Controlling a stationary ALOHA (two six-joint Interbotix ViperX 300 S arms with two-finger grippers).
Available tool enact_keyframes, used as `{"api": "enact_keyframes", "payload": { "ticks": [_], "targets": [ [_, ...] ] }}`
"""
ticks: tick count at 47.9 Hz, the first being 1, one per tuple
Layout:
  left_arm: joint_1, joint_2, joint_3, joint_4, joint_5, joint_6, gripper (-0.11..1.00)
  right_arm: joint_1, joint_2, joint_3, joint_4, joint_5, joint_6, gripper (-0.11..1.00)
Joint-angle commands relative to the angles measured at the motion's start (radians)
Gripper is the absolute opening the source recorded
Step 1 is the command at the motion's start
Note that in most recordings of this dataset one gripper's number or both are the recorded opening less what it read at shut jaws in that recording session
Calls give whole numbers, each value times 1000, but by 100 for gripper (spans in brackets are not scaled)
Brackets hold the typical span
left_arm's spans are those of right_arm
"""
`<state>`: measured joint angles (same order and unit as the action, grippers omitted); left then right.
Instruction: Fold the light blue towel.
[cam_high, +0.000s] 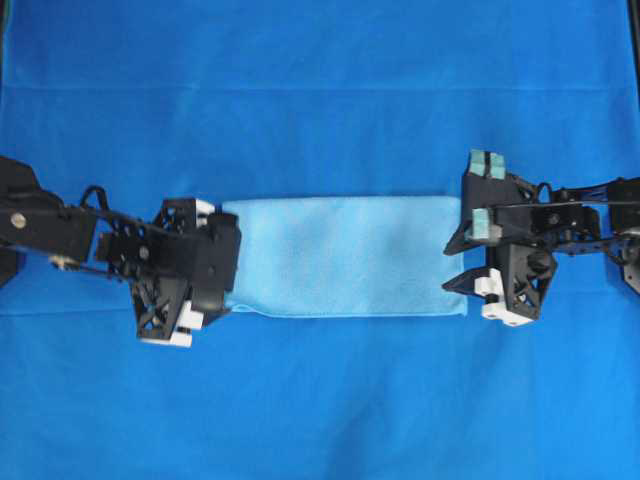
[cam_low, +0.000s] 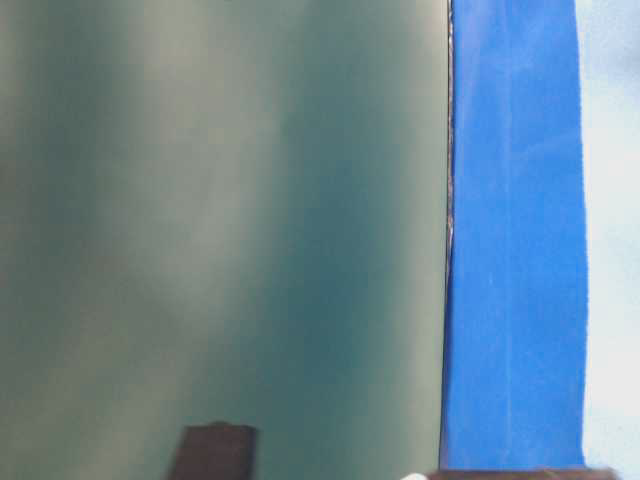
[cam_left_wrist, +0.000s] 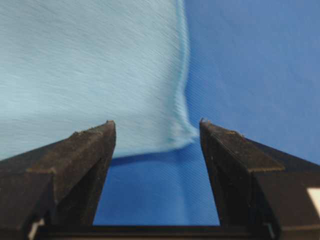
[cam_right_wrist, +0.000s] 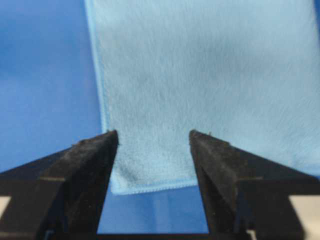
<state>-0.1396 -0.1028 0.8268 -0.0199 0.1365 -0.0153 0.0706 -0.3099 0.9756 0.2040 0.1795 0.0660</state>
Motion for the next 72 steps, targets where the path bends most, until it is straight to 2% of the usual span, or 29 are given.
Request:
{"api": "enact_keyframes", "payload": {
  "ticks": [1,13,22,31,37,45,58,63,72],
  "targets": [
    [37,-32,-12,-2,-8,2,63,-26,-41,0,-32,-11,0,62],
    [155,-9,-9,2,-21,5,63,-207,-3,21,-69,-38,-2,62],
    [232,38,3,2,-101,17,63,-282,107,14,-120,-91,-3,62],
    [275,100,23,2,-160,97,62,-316,198,5,-130,-120,-3,62],
    [305,118,29,2,-164,121,62,-325,222,6,-130,-124,-3,62],
    [334,138,31,2,-166,123,62,-325,225,9,-130,-132,-3,62],
    [321,143,28,2,-152,123,57,-325,225,9,-129,-126,-2,59],
    [302,143,25,2,-129,129,45,-324,225,6,-129,-124,0,50],
    [295,144,17,2,-78,163,4,-319,225,3,-126,-101,6,1]
  ]
}}
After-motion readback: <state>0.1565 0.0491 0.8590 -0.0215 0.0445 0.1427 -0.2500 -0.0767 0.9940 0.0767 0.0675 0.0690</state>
